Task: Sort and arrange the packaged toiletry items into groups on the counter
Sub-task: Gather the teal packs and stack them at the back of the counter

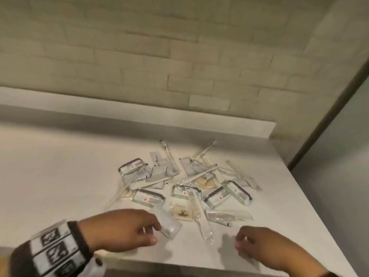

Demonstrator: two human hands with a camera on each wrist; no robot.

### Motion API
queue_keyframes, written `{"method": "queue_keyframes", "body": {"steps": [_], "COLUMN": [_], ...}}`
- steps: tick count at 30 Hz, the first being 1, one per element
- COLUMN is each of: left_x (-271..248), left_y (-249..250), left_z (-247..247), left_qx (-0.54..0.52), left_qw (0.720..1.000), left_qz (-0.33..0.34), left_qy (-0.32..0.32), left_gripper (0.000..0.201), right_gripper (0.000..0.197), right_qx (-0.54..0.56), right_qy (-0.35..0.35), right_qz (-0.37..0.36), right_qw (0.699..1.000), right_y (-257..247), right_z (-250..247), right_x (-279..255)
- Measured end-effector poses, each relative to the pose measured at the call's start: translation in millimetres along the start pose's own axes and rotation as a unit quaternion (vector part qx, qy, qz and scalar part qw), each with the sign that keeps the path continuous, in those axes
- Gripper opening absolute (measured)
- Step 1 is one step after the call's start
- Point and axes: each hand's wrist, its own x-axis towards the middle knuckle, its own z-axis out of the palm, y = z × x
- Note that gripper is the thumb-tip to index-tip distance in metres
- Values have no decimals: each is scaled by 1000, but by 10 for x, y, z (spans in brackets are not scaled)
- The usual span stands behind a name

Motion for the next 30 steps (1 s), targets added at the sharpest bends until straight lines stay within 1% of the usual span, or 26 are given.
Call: {"method": "queue_keyframes", "body": {"steps": [1, 3, 5, 6, 8, 9, 10, 12, 13, 14, 16, 18, 20, 21, 23, 24, 26, 28, 30], "left_x": [129, 410, 689, 807, 970, 1007, 1015, 997, 992, 985, 996, 1017, 1025, 1037, 1075, 1115, 1236, 1407, 1577], "left_y": [22, 72, 120, 122, 73, 53, 32, -54, -119, -175, -283, -342, -336, -323, -269, -217, -69, 98, 215], "left_z": [-11, -67, -121, -126, -176, -202, -230, -209, -178, -144, -84, -69, -102, -124, -158, -159, -158, -153, -126], "left_qx": [19, 67, 118, 158, 258, 304, 334, 358, 361, 363, 353, 336, 322, 313, 284, 255, 204, 208, 229], "left_qw": [1000, 995, 986, 978, 956, 942, 932, 923, 922, 922, 927, 934, 935, 935, 935, 942, 961, 967, 965], "left_qz": [4, 0, -14, -21, -58, -81, -100, -127, -133, -133, -118, -99, -95, -93, -84, -75, -51, -37, -46], "left_qy": [15, 71, 118, 132, 128, 115, 98, 60, 44, 36, 42, 68, 112, 141, 196, 204, 177, 140, 122], "left_gripper": [38, 39, 39, 39, 40, 40, 41, 47, 52, 57, 57, 51, 46, 47, 50, 51, 51, 50, 51], "right_gripper": [15, 24, 33, 37, 43, 44, 48, 59, 65, 67, 62, 52, 45, 43, 40, 39, 39, 32, 38], "right_qx": [8, -9, -24, -33, -72, -86, -88, -57, -44, -40, -54, -71, -51, -34, 5, 16, -21, -74, -119], "right_qy": [-1, 26, 81, 111, 175, 196, 203, 170, 151, 148, 170, 170, 183, 200, 228, 228, 193, 157, 149], "right_qz": [-3, 9, 16, 22, 26, 26, 29, 29, 25, 21, 15, 32, 50, 47, -7, -50, -112, -114, -114], "right_qw": [1000, 1000, 996, 993, 982, 976, 975, 983, 987, 988, 984, 982, 980, 978, 974, 972, 975, 978, 975], "right_y": [23, 77, 113, 134, 217, 259, 296, 356, 374, 391, 418, 415, 420, 420, 350, 281, 121, 13, -6], "right_z": [-15, -86, -179, -201, -265, -288, -311, -301, -289, -284, -290, -340, -435, -496, -571, -576, -496, -348, -221], "right_x": [95, 307, 539, 641, 870, 975, 1058, 1195, 1241, 1274, 1335, 1364, 1357, 1340, 1273, 1233, 1205, 1261, 1330]}}
